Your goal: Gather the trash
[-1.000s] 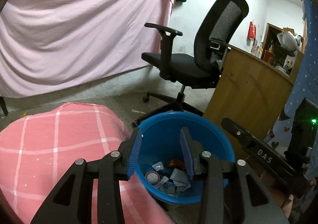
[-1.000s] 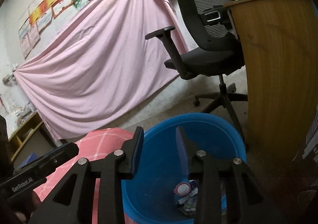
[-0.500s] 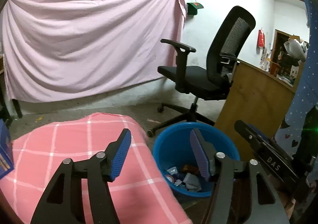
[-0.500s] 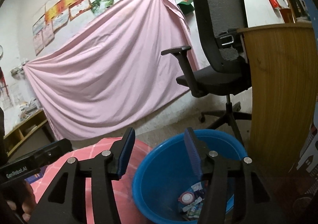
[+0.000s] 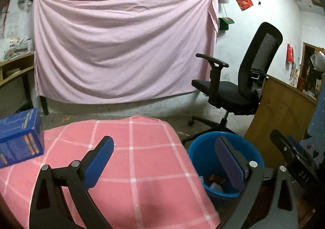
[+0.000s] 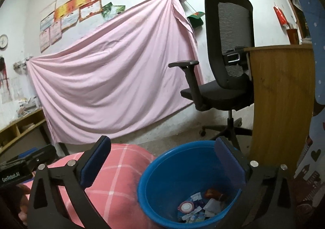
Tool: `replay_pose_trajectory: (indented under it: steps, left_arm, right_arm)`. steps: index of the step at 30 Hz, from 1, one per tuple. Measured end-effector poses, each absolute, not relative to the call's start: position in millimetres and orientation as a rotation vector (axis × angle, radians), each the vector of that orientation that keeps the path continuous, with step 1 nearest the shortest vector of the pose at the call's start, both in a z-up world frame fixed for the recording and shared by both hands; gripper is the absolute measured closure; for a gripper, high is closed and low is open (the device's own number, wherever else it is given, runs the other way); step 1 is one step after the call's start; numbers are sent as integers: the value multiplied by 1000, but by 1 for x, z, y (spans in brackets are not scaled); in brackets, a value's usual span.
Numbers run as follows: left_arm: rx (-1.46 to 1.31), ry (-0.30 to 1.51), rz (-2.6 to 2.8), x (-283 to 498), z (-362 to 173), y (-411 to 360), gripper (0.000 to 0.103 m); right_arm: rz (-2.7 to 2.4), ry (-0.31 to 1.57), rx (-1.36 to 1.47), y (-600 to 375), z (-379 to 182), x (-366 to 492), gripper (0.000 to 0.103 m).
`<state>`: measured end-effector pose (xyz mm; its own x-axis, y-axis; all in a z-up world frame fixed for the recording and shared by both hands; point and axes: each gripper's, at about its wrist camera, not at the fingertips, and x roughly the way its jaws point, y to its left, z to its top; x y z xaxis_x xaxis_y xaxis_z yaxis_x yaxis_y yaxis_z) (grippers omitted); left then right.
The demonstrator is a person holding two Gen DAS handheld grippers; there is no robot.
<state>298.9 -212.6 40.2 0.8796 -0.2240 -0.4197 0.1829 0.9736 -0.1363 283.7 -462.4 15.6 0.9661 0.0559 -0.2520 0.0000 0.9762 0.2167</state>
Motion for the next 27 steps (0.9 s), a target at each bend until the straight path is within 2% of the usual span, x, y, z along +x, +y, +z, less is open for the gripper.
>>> replay_pose_trajectory:
  steps: [27]
  left_arm:
    - [-108,330,-130,156,51,-117,2]
  right_arm:
    - [46,177,192,-401,35,160,0]
